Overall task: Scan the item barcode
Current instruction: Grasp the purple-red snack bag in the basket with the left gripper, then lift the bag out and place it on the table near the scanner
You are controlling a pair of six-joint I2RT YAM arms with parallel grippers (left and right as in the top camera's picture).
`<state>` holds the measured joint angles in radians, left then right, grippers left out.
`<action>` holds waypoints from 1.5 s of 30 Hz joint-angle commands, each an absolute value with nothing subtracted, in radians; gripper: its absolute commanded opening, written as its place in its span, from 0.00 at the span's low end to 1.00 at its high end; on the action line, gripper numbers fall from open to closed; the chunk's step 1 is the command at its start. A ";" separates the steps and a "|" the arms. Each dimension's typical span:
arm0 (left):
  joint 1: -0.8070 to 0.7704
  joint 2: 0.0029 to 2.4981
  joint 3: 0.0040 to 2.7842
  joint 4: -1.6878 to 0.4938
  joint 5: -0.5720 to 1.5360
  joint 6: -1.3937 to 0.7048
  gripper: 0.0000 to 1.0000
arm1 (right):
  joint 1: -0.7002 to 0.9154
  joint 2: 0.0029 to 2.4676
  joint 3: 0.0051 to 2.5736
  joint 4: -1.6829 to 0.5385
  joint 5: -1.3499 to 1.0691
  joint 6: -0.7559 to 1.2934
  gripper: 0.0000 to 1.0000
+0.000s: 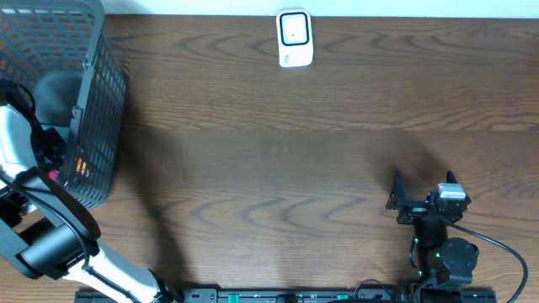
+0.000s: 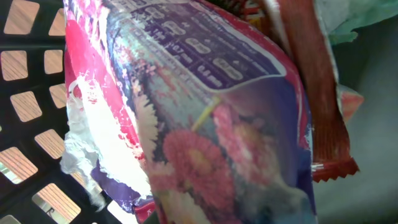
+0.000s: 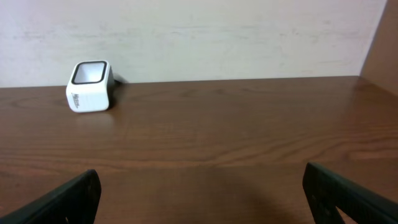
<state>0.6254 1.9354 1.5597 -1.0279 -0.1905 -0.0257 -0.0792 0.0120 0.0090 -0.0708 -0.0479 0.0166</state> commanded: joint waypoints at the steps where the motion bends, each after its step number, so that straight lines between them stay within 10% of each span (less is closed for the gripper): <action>1: 0.620 1.860 1.627 -1.034 -0.198 -0.028 0.07 | -0.071 0.006 0.006 -0.073 -0.047 0.006 0.99; 25: 0.382 1.245 1.695 -0.510 0.595 -0.382 0.07 | -0.071 0.006 0.006 -0.073 -0.047 0.006 0.99; 45: -0.474 1.695 1.672 -0.738 0.268 0.330 0.08 | -0.071 0.006 0.006 -0.073 -0.047 0.006 0.99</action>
<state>-0.4141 1.6234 1.6741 -0.7574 0.4530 0.1726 -0.0788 0.0120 0.0090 -0.0708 -0.0483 0.0166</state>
